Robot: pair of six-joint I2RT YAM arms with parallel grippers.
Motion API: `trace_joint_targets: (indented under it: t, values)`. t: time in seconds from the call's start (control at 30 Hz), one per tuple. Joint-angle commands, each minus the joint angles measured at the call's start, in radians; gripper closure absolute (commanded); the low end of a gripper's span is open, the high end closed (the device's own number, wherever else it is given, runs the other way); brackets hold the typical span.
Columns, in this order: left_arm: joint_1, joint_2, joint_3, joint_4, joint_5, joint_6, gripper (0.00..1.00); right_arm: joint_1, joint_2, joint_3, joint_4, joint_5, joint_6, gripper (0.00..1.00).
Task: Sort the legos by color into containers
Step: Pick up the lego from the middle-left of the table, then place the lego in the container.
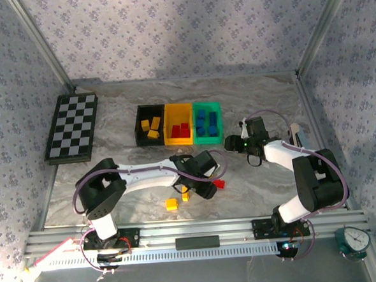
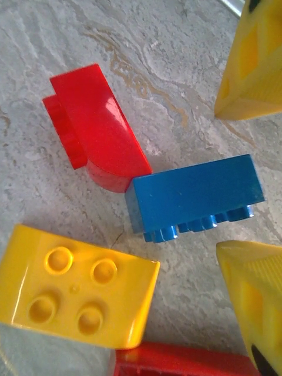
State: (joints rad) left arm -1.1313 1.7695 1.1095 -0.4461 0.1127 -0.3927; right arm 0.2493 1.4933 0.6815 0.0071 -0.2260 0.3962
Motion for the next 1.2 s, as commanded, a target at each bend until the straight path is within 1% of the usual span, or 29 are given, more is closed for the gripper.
trace_joint_targets:
  t: [0.0, 0.07, 0.1, 0.27, 0.33, 0.43, 0.5, 0.53, 0.6, 0.67, 0.77, 0.83, 0.93, 1.0, 1.03, 1.07, 1.1, 1.17]
  values:
    - [0.004, 0.02, 0.033, -0.046, 0.003, 0.0, 0.57, -0.002, -0.013, 0.01, -0.022, -0.008, 0.001, 0.36]
    - [0.005, 0.013, 0.043, -0.054, -0.017, 0.009, 0.68, -0.004, -0.017, 0.008, -0.017, -0.011, 0.004, 0.36]
    - [0.005, 0.007, 0.051, -0.063, -0.026, 0.014, 0.69, -0.004, -0.017, 0.008, -0.015, -0.011, 0.002, 0.36]
    - [0.011, -0.048, 0.08, -0.083, -0.1, 0.047, 0.79, -0.007, -0.011, 0.008, -0.013, -0.021, 0.006, 0.36]
    - [0.027, -0.073, 0.096, -0.08, -0.116, 0.063, 0.8, -0.003, -0.01, 0.009, -0.008, -0.017, 0.007, 0.36]
    - [0.082, -0.089, 0.14, -0.069, -0.135, 0.088, 0.83, -0.004, -0.003, 0.012, -0.012, -0.021, 0.007, 0.36]
    - [0.136, -0.07, 0.211, -0.075, -0.135, 0.112, 0.84, -0.001, -0.005, 0.011, -0.007, -0.023, 0.008, 0.36]
    - [0.157, -0.057, 0.242, -0.075, -0.143, 0.126, 0.84, 0.0, -0.004, 0.01, -0.008, -0.019, 0.007, 0.36]
    - [0.203, -0.012, 0.346, -0.086, -0.195, 0.15, 0.84, 0.0, 0.0, 0.016, -0.014, -0.01, 0.003, 0.36]
    - [0.25, 0.053, 0.443, -0.087, -0.207, 0.165, 0.84, -0.001, 0.004, 0.016, -0.015, -0.01, 0.003, 0.36]
    - [0.32, 0.172, 0.617, -0.091, -0.151, 0.167, 0.84, -0.001, 0.004, 0.018, -0.015, -0.005, 0.0, 0.36]
    - [0.351, 0.255, 0.727, -0.11, -0.115, 0.173, 0.83, -0.003, 0.006, 0.019, -0.02, -0.004, -0.002, 0.36]
    - [0.382, 0.385, 0.929, -0.191, -0.112, 0.196, 0.82, -0.004, -0.002, 0.017, -0.017, -0.003, -0.003, 0.36]
    - [0.396, 0.454, 1.028, -0.227, -0.13, 0.214, 0.8, -0.004, -0.003, 0.018, -0.024, 0.004, -0.006, 0.36]
    - [0.401, 0.476, 1.056, -0.265, -0.133, 0.22, 0.78, -0.006, -0.003, 0.018, -0.025, 0.004, -0.008, 0.36]
    - [0.405, 0.499, 1.089, -0.28, -0.133, 0.226, 0.73, -0.006, -0.003, 0.018, -0.025, 0.003, -0.008, 0.36]
    - [0.412, 0.518, 1.117, -0.297, -0.131, 0.229, 0.65, -0.005, -0.003, 0.017, -0.024, 0.001, -0.007, 0.36]
    - [0.417, 0.536, 1.149, -0.329, -0.11, 0.227, 0.56, -0.004, 0.001, 0.018, -0.021, -0.001, -0.007, 0.36]
